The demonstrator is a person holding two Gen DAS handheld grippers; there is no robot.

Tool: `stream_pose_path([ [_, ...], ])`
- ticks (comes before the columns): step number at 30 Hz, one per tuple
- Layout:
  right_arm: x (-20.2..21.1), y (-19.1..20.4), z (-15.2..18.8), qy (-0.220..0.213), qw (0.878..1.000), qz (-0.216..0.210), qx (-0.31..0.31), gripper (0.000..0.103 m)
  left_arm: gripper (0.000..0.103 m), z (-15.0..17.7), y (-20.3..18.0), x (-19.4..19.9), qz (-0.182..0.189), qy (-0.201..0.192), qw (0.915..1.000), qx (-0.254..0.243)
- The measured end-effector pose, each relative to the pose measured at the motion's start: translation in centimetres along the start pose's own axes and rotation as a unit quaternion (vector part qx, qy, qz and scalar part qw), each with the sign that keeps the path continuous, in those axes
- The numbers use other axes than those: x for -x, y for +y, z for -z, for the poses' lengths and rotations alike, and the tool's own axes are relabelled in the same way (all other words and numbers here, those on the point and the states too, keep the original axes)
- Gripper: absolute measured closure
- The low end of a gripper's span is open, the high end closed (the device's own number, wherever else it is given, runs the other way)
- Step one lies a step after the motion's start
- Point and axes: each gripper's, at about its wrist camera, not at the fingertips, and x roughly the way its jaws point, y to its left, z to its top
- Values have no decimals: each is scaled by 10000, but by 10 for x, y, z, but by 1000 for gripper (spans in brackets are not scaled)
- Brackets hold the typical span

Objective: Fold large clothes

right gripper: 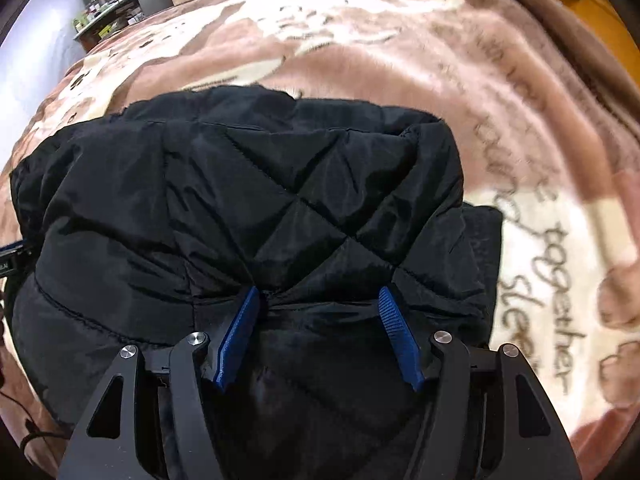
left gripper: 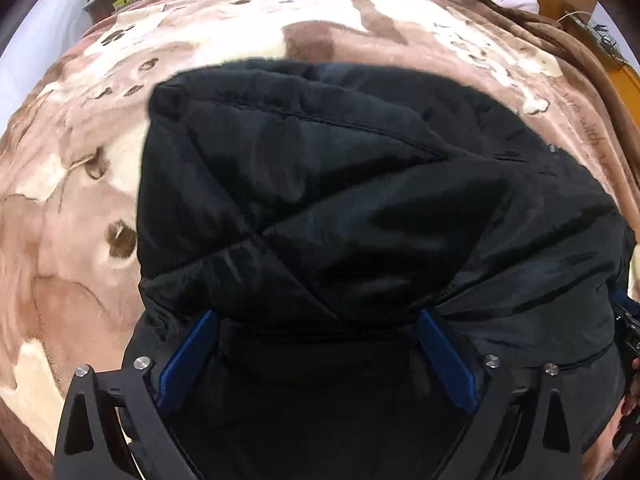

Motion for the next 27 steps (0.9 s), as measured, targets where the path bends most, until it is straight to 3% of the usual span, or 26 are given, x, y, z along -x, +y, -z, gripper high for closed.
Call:
stream_pose_path([
  [4, 0, 3, 2, 71, 10000, 61, 15, 41, 0, 3, 0, -6, -91, -3, 10000, 37],
  [8, 17, 3, 4, -23, 10000, 79, 28, 41, 1, -2, 5, 16, 2, -19, 9999, 120],
  [14, 85, 5, 26, -680, 9975, -138, 139, 41, 2, 20, 30, 67, 444, -492, 9975, 248],
  [16, 93, 6, 41, -720, 9971, -201, 158, 41, 3, 29, 38, 71, 283, -553, 9975, 333],
  [18, 87, 10, 52, -617, 9975, -238, 269, 41, 3, 40, 42, 66, 164, -540, 9979, 327],
  [20, 67, 14, 58, -425, 9979, 1, 485, 41, 4, 46, 44, 40, -45, -186, 9994, 301],
  [27, 27, 16, 54, -259, 9987, 79, 432, 39, 0, 43, 50, 9, -35, -7, 9988, 480],
])
